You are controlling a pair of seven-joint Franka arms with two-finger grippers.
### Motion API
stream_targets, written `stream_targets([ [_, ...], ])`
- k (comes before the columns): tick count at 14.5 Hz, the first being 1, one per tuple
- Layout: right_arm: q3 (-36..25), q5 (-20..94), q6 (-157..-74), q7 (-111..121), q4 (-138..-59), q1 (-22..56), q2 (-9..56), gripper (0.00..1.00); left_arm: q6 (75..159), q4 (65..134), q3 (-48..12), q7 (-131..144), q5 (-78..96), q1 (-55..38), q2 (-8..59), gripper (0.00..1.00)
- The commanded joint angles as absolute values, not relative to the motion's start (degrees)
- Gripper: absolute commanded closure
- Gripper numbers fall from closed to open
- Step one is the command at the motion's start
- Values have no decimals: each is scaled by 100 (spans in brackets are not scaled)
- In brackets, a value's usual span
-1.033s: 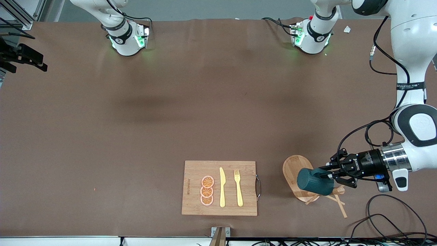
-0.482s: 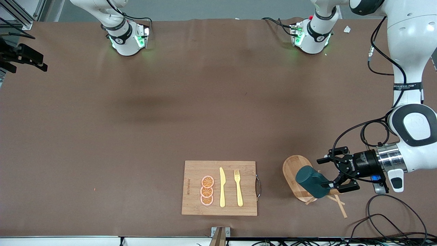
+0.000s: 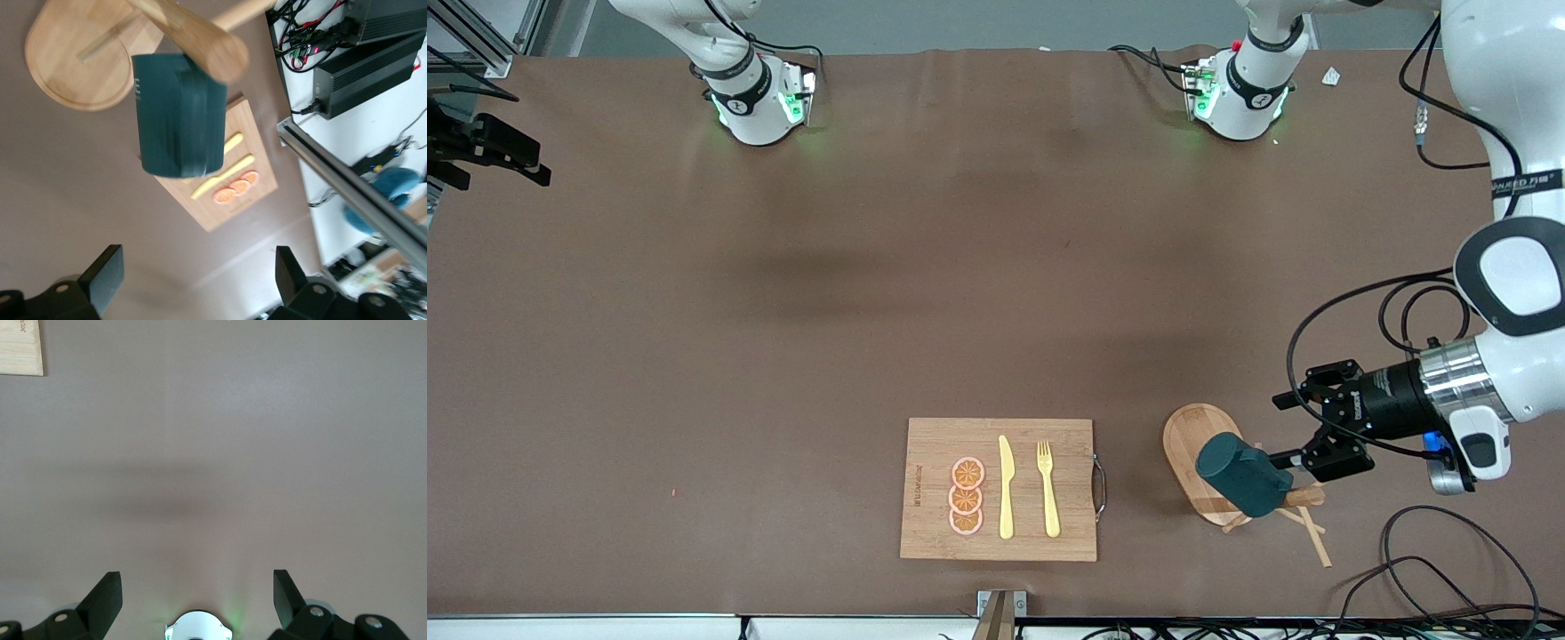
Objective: Pass cup and hang on rack
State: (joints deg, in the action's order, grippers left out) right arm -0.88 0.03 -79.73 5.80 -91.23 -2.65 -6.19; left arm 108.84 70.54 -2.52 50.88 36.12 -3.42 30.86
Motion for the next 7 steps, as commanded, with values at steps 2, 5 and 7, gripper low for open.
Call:
stream_targets([
  [2,-88,97,-7989,562,-9264,-281,-756,0,10627,7181,-220,5168,2438,-799,2611,0],
  [5,-88,97,-7989,562,-9264,-290,-756,0,10355,7181,-333,5054,1235,-949,2461,0],
  [7,-105,97,-7998,562,-9264,-299,-756,0,10091,7181,-378,4530,373,-941,2313,0],
])
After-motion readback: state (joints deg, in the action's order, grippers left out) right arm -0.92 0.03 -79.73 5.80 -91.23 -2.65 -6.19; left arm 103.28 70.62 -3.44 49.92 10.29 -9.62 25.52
